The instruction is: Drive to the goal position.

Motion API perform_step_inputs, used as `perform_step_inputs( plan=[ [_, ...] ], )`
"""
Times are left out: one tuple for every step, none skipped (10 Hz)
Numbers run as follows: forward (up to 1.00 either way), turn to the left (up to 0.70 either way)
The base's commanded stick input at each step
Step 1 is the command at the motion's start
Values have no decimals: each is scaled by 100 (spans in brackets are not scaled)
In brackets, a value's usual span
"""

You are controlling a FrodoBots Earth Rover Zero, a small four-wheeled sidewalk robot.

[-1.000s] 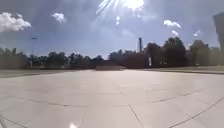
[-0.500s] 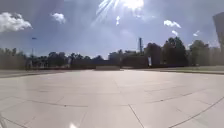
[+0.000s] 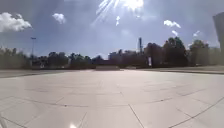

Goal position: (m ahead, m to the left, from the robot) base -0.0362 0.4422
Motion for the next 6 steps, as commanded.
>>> perform_step_inputs(
  plan=[
    [5,0],
    [4,0],
    [5,0],
    [4,0],
    [5,0],
    [5,0]
  ],
)
